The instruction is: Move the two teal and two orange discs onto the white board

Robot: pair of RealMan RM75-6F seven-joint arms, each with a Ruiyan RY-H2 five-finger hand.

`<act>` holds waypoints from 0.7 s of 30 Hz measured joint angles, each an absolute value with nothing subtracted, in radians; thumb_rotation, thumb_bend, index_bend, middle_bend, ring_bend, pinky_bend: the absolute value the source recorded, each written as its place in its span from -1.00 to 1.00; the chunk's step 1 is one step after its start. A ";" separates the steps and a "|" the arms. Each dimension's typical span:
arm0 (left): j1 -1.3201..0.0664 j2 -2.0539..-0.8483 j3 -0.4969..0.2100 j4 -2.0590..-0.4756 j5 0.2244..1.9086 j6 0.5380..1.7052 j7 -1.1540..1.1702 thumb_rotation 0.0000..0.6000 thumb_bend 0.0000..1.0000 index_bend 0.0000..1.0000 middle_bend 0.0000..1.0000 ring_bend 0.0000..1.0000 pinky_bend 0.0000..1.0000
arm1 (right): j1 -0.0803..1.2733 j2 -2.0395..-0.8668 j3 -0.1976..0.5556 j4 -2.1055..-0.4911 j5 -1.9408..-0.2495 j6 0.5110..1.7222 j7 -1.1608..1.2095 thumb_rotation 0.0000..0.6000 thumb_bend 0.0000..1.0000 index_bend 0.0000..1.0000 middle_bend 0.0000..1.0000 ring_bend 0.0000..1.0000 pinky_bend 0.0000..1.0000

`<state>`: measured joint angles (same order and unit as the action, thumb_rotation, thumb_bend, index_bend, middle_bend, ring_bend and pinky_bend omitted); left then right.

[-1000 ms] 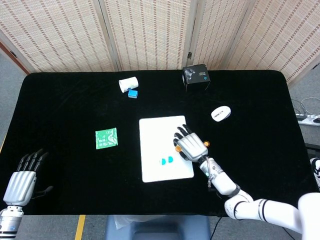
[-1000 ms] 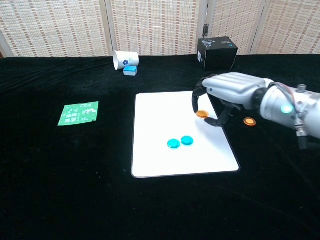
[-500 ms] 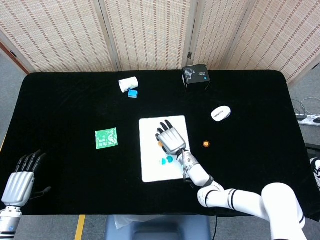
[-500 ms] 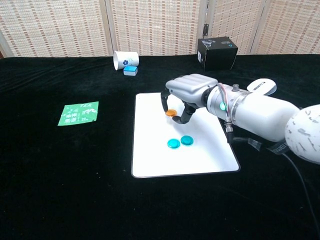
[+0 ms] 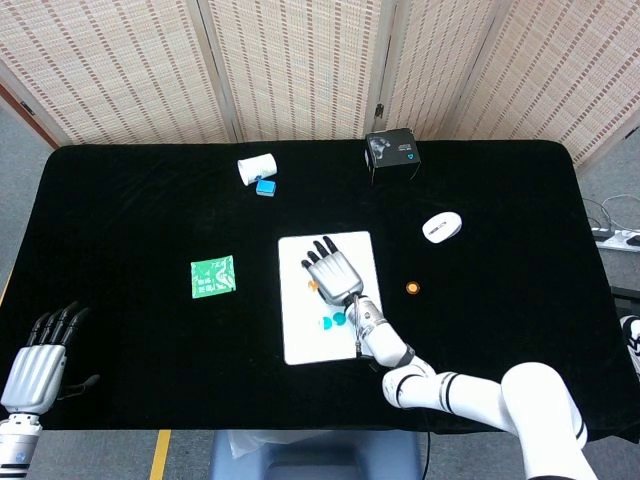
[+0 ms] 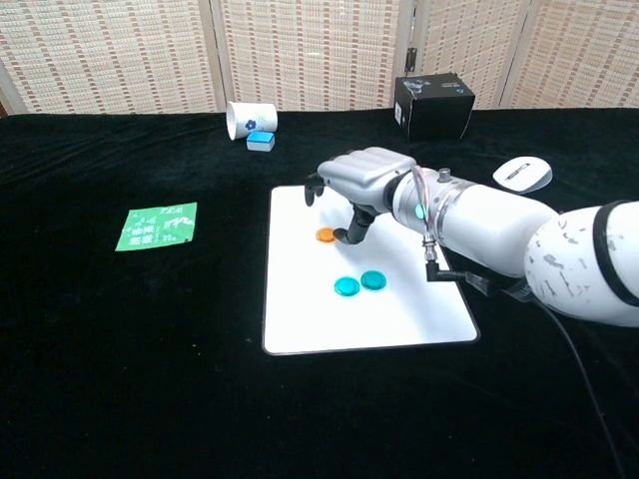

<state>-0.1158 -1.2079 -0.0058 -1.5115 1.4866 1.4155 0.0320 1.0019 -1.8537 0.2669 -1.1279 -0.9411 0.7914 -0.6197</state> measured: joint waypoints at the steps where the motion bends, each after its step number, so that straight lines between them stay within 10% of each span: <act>1: -0.117 -1.208 -0.006 -1.511 1.487 1.415 0.032 1.00 -0.70 -0.90 -0.97 -0.92 -1.00 | 0.999 -1.849 0.266 -1.131 -0.944 0.797 -0.614 1.00 -0.05 -0.50 -0.58 -0.88 -1.00; 21: -0.128 -1.208 -0.005 -1.535 1.518 1.419 0.038 1.00 -0.70 -0.90 -0.98 -0.92 -1.00 | 0.746 -1.567 0.139 -1.327 -1.031 0.968 -0.441 1.00 -0.05 -0.32 -0.57 -0.88 -1.00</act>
